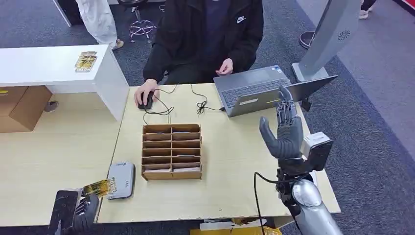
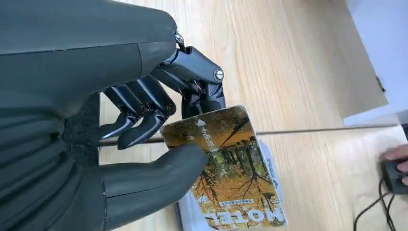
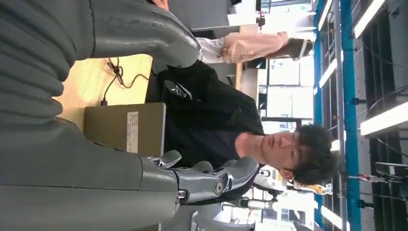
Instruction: Pass the card to the sensor for recognition and then transmit it.
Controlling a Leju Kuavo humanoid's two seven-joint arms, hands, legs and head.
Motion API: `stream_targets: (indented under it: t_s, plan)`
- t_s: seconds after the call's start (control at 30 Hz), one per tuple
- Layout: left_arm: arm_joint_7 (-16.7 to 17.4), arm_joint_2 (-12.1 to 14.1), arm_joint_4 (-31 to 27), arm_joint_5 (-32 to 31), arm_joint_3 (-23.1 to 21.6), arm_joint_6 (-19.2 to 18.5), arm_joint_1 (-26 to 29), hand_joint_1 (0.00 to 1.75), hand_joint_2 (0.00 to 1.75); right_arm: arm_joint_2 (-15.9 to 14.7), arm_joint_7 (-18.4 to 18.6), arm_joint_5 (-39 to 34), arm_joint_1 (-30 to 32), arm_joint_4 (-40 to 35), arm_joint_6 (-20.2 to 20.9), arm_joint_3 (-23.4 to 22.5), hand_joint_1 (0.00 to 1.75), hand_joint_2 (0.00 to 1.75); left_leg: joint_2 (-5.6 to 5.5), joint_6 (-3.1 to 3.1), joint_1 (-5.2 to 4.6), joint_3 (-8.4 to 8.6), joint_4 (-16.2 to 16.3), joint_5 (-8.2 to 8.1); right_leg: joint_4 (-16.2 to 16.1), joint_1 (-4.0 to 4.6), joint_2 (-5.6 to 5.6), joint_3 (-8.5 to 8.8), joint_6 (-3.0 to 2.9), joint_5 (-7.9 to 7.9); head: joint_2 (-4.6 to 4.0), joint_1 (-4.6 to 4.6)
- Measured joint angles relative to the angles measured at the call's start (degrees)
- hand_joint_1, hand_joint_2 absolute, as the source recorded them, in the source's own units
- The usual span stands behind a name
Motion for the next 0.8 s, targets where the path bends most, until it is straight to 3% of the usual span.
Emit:
stream_targets:
  t_s: [0.13,0.47,0.63,0.8]
  plan:
    - [-1.27,-1.38,0.00,-2.60,3.13,-0.64,-0.34,1.75,1.75,0.00,0.42,0.04,0.00,-0.02,0.28,0.00,0.00,1.75,0.00,0.00,0.00,0.00,0.00,0.00,0.00,0.00,0.00,0.00,0.00,0.00,0.00,0.00]
    - [-2.12,-4.24,0.48,-7.97,11.99,-7.69,-1.45,1.75,1.75,0.00,1.16,0.28,0.08,-0.02,0.46,0.00,0.00,1.75,0.00,0.00,0.00,0.00,0.00,0.00,0.00,0.00,0.00,-0.01,0.00,0.00,0.00,0.02]
    - [-2.75,-4.26,0.70,-12.35,12.61,-10.78,-2.08,1.75,1.75,0.00,1.38,0.68,0.20,-0.17,0.66,-0.04,0.00,1.75,0.00,0.00,0.00,0.00,0.00,0.00,0.00,0.00,-0.01,-0.01,0.00,0.00,0.00,0.02]
    - [-2.84,-4.22,1.16,-11.17,12.59,-12.74,-3.10,1.75,1.75,0.00,1.70,1.03,0.32,-0.39,1.29,-0.33,0.00,1.75,0.00,0.00,0.00,0.01,0.00,0.00,-0.01,0.00,0.00,-0.01,0.00,0.00,0.00,0.00]
